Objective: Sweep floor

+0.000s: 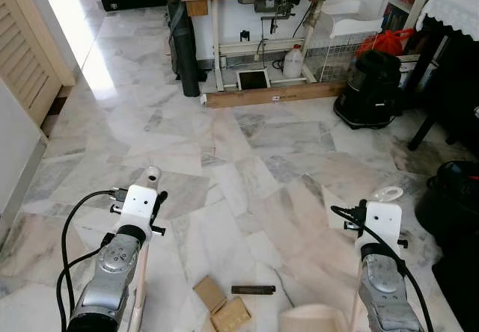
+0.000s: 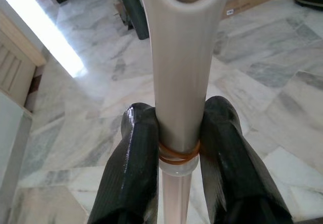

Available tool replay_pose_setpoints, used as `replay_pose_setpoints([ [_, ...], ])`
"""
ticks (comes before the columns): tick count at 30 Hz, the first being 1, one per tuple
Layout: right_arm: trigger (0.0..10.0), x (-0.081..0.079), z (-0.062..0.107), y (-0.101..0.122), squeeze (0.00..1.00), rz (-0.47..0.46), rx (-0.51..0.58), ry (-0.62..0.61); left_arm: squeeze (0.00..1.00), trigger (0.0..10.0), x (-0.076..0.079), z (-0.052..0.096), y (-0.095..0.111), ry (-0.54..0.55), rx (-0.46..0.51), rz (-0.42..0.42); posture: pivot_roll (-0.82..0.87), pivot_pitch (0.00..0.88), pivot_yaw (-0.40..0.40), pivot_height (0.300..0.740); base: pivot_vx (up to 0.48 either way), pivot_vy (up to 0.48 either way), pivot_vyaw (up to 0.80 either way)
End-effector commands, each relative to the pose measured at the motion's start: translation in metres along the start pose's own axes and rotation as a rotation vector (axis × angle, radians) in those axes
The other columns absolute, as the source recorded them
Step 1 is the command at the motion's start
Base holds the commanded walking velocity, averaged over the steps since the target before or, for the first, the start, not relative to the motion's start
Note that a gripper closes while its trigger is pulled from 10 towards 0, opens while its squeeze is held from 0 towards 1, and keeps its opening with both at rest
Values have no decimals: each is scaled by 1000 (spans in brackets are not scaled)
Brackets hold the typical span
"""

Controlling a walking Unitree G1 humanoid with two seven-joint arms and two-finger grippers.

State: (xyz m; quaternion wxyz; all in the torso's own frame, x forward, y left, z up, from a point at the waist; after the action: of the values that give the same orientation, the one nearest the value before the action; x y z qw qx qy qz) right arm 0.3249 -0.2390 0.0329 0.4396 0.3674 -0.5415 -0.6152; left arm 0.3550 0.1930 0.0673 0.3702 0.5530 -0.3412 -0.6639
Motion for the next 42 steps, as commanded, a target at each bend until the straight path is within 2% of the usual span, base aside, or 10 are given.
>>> replay_pose_setpoints([
  [1,10000,-1,-4,6,0,-8,21,-2,0,10000,-2,-2,5,-3,8,5,-8,61,27,740,0,0,0],
  [7,10000,-5,-11,7,0,-24,41,20,0,10000,-2,-5,0,-17,-27,77,1,64,30,740,0,0,0],
  [16,10000,-17,-17,28,0,-76,134,63,0,10000,1,-6,4,-37,-23,97,10,63,36,740,0,0,0],
  [21,10000,-20,-20,31,0,-88,166,75,0,10000,5,-6,6,-55,-17,106,18,64,38,740,0,0,0],
  [32,10000,-27,-20,22,0,-49,144,98,0,10000,8,-4,5,-104,-32,127,30,69,44,740,0,0,0],
  [42,10000,-23,-20,25,0,-34,170,91,0,10000,10,-4,7,-112,-22,140,24,71,46,740,0,0,0],
])
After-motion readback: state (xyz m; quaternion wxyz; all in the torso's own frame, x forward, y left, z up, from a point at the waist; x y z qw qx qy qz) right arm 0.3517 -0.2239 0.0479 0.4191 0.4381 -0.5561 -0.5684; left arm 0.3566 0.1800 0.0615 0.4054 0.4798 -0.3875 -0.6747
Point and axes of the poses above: a point about 5 cm out from each wrist's last joint towards the gripper, its own z axis pointing back from the gripper into the wrist, its own y axis along the axis of the wrist's last joint, x = y × z, the point moved 6 cm from there along -z, pointing out of the wrist towards the gripper, and after that the axes turned 12 degrees about -z, right-handed, at the moved point
